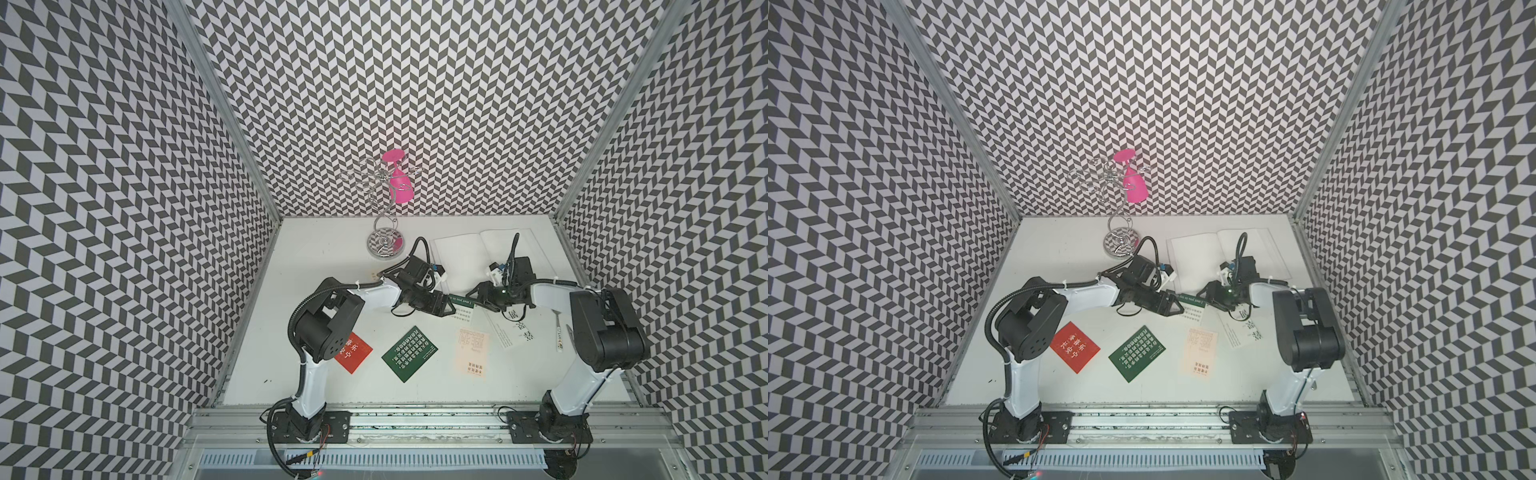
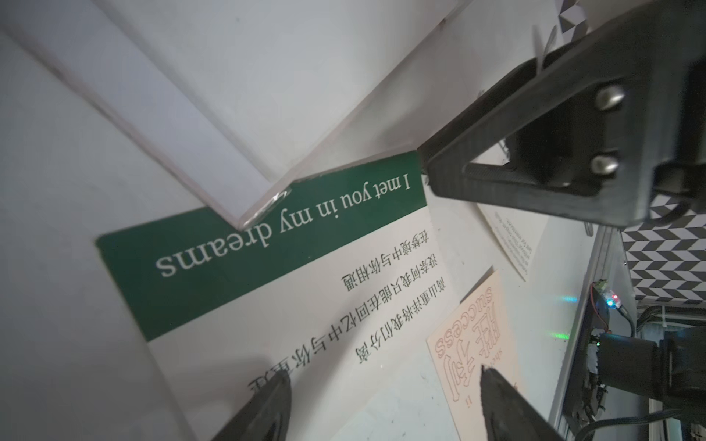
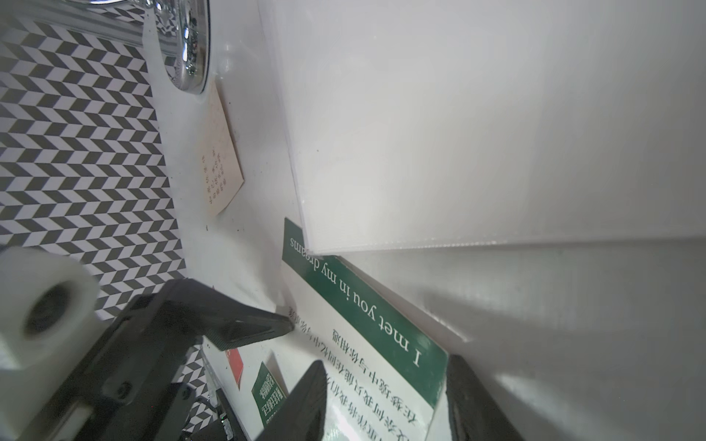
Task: Place the photos into the photo albums
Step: Pick up the photo at the center of the board.
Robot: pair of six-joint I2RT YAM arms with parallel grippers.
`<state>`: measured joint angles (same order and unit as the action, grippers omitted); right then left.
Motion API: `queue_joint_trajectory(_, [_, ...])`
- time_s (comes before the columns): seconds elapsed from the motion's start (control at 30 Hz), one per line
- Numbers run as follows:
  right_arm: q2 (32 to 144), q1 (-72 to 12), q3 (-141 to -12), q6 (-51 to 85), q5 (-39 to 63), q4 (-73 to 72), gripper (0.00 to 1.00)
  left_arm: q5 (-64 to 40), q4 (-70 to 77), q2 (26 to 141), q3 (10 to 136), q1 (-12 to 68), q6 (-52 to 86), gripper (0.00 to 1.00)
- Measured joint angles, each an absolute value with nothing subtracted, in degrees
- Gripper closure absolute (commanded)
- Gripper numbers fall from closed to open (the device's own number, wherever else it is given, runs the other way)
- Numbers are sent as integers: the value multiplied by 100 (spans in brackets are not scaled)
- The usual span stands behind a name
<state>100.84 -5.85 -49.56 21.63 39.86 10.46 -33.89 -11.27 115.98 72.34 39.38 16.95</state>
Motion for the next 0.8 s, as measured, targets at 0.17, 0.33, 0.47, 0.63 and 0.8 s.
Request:
queue_joint_trajectory(0.17, [10079,-585,-4849,2241,4099,838,52,-3402,-1243,11651,7332,3889,1616,23])
queue_joint_trajectory(0.33, [10051,-589,-4696,2364,4268,567,44,-3448,-1205,11651,7290,3837,1651,25])
queue_joint_trajectory(0.47, [10005,-600,-4582,2469,4372,399,46,-3577,-1037,11611,7142,3734,1743,25])
queue_joint_trajectory(0.63, [9992,-633,-4379,2611,4558,244,59,-3712,-941,11496,6914,3632,1824,25])
queue_joint_trajectory(0.8, [9970,-773,-4176,2720,4746,69,74,-3848,-731,11472,6783,3603,2005,26])
